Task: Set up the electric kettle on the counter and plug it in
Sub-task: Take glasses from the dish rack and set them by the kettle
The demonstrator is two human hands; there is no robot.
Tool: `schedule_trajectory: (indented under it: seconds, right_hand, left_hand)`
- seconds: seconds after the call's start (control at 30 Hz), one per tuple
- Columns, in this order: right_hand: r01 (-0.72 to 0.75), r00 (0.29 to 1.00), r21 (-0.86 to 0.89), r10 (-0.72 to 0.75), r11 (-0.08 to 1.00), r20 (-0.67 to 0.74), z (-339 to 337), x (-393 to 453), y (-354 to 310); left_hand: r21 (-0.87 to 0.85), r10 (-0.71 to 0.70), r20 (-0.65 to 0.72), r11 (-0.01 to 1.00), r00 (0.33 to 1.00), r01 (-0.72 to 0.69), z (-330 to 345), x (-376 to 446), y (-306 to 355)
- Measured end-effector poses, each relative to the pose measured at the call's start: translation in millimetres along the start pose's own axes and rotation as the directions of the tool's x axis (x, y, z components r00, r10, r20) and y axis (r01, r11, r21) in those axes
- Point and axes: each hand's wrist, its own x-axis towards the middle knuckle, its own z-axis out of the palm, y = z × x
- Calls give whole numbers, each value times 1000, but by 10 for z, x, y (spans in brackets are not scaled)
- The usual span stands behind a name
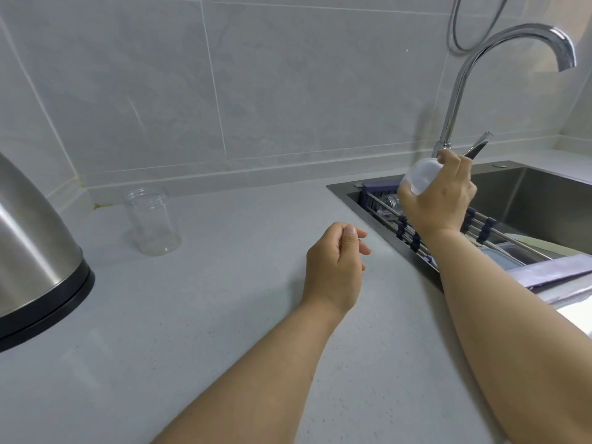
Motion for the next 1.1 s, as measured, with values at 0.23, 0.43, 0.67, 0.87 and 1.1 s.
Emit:
schedule_trajectory:
  seconds: [0.23,0.43,0.67,0.87,1.1]
  right_hand:
    - [108,992,260,-88,960,-90,10,-260,-443]
    - [145,989,379,-133,914,-58,-78,-494,-815]
    - [80,996,562,-51,823,-67,-226,-757,-1210]
    - [-6,997,666,-47,746,61,-321,-946,-1399]
    - [-83,986,740,-50,668,156,-364,-1168,-1586]
  left_hand:
    - [0,0,-59,1000,998,0,5,0,-17]
    - [224,174,-158,965,972,-136,-35,38,-77]
    - [312,152,-329,949,932,-45,-339,175,-151]
    - [354,163,-336,935,928,-36,-589,139,-152]
    - [428,244,-406,902,881,-52,-771,34,-142]
